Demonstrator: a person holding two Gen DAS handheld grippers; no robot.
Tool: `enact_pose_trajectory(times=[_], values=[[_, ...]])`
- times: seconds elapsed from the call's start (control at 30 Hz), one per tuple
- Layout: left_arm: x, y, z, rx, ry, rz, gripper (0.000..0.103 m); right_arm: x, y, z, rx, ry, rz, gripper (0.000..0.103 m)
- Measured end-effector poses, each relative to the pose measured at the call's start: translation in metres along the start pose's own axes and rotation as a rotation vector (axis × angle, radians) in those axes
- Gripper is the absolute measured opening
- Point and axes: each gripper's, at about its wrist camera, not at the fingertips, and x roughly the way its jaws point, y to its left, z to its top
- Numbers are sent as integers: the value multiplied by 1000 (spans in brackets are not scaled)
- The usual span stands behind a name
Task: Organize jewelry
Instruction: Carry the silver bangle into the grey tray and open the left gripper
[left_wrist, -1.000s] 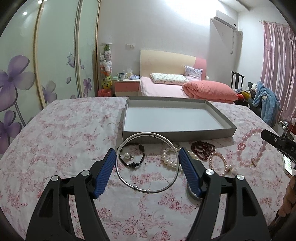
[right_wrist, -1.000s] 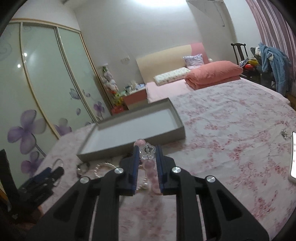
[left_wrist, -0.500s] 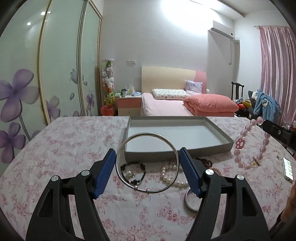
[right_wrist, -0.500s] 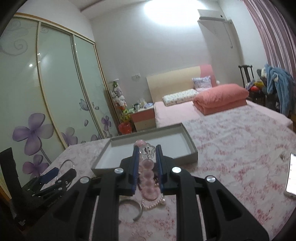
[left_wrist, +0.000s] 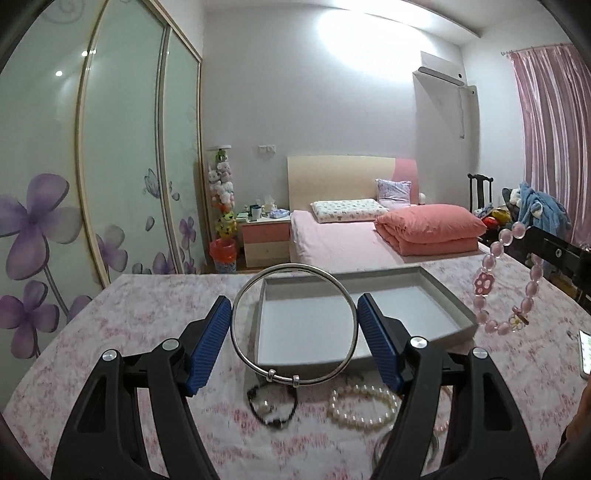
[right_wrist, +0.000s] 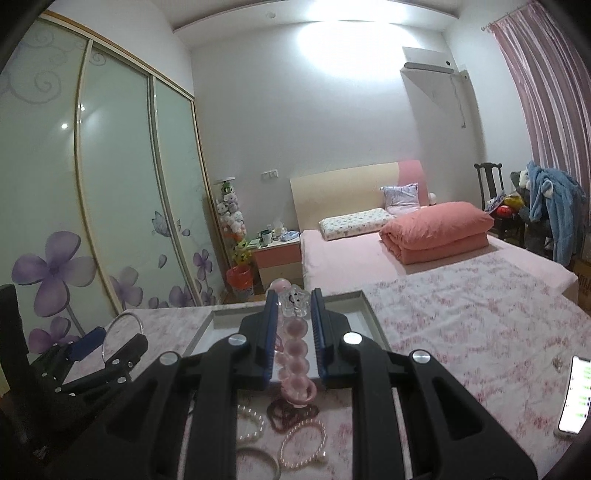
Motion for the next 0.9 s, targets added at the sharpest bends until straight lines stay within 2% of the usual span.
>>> enact_pose_trajectory(times=[0.4, 0.6, 0.9], values=[[47, -5, 10, -21, 6, 19, 71, 60, -7, 9, 12, -2, -34, 18], [74, -6, 5, -20, 49, 5, 71, 98, -10, 3, 16, 42, -42, 18], [110, -15, 0, -3, 123, -27, 71, 155, -11, -13, 18, 160, -34, 18]])
